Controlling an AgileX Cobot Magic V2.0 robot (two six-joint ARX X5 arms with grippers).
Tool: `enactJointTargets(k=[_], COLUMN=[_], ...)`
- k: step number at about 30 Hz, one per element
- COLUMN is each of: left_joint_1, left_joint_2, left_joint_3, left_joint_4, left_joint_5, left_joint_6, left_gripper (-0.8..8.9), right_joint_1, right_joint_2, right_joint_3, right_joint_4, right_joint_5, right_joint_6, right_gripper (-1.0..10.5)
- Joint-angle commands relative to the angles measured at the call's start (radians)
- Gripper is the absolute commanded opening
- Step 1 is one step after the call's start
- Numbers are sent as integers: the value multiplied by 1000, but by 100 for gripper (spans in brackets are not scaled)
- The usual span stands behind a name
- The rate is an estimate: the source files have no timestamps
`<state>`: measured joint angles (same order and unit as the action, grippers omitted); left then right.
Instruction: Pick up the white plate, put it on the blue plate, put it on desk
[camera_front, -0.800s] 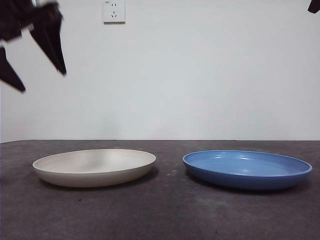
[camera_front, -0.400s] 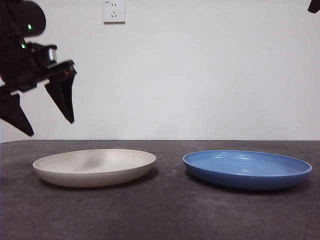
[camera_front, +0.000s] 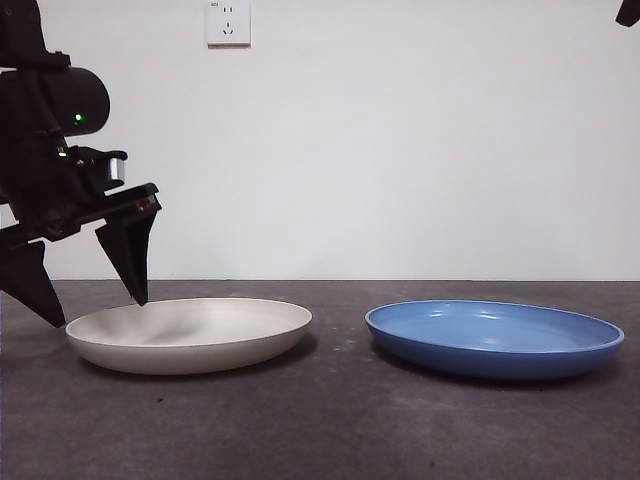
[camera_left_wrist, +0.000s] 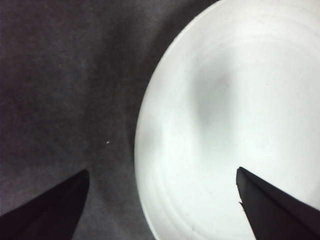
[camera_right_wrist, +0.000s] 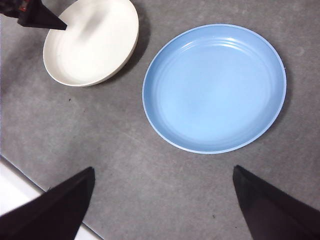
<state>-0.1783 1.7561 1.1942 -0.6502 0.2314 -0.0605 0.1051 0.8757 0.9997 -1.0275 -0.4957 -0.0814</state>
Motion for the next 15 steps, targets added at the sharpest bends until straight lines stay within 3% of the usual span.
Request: enactJointTargets(k=[1, 6, 12, 15], left_joint_1=[-5, -7, -7, -7], left_joint_2=[32, 58, 64, 64], left_joint_3=[24, 24, 24, 24], left_joint_4=[19, 19, 18, 15], left_joint_5=[-4, -4, -4, -4], left_joint_6=[19, 19, 18, 18], left_gripper=[461, 450, 362, 246], right_joint_1=[4, 4, 4, 4], right_joint_2=[5, 5, 5, 5], right_joint_3=[21, 21, 21, 21], right_joint_4=[13, 13, 15, 17], right_joint_5=[-2, -2, -2, -2], right_joint_6=[3, 3, 3, 3], right_gripper=[443, 443, 443, 442])
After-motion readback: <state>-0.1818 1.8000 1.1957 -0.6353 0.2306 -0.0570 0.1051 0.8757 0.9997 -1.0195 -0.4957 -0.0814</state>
